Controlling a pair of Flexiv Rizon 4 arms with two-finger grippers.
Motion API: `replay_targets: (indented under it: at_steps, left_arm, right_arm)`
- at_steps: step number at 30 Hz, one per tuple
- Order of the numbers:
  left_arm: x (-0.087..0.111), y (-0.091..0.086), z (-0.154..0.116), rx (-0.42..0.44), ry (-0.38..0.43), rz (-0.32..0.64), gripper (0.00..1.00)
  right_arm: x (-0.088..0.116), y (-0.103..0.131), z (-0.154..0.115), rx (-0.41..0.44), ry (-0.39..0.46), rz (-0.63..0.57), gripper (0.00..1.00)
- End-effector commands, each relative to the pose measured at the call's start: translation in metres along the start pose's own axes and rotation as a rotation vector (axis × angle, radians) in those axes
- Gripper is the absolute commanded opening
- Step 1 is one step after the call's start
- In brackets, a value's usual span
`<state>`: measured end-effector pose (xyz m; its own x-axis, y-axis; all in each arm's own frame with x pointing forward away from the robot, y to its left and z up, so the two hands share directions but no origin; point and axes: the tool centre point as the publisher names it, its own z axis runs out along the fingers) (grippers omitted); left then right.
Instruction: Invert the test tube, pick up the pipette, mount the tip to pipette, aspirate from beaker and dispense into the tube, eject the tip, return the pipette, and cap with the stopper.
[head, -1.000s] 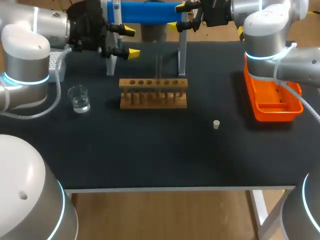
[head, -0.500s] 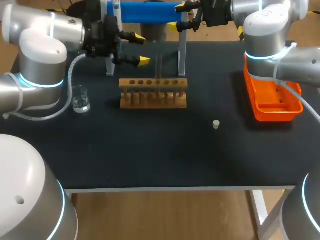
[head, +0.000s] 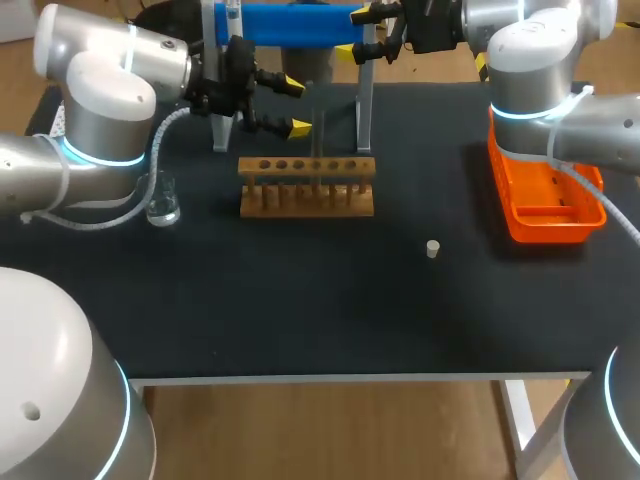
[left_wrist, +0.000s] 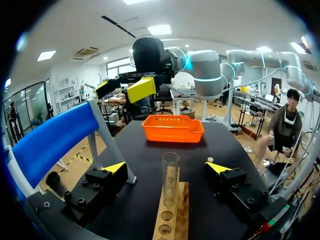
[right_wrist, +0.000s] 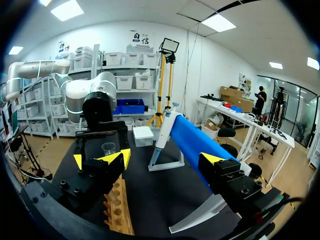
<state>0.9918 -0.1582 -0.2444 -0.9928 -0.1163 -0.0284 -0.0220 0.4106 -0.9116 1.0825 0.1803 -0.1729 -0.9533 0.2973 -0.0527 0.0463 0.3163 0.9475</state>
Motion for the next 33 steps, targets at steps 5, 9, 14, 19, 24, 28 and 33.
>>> replay_targets:
  at_steps: [5,9,14,19,24,28,33]
  left_arm:
    - [-0.011,0.007,0.023,-0.028,0.010,-0.013,1.00]
    - [-0.007,0.009,0.028,-0.036,-0.028,-0.021,1.00]
    - [-0.001,0.012,0.034,-0.037,-0.036,-0.025,1.00]
    - [0.001,0.015,0.041,-0.054,-0.035,-0.032,1.00]
    - [0.001,0.018,0.045,-0.083,-0.052,-0.036,1.00]
    - [0.000,0.022,0.048,-0.105,-0.070,-0.044,1.00]
    - [-0.001,0.026,0.051,-0.110,-0.072,-0.051,1.00]
  right_arm:
    - [0.000,0.000,0.000,0.003,0.001,0.000,1.00]
    - [0.000,0.000,0.000,0.003,0.001,0.000,1.00]
    - [0.000,0.000,0.000,0.003,0.001,0.000,1.00]
    - [0.000,0.000,0.000,0.003,0.001,0.000,1.00]
    - [0.000,0.000,0.000,0.003,0.001,0.000,1.00]
    - [0.000,0.000,0.000,0.003,0.001,0.000,1.00]
    - [0.000,0.000,0.000,0.003,0.001,0.000,1.00]
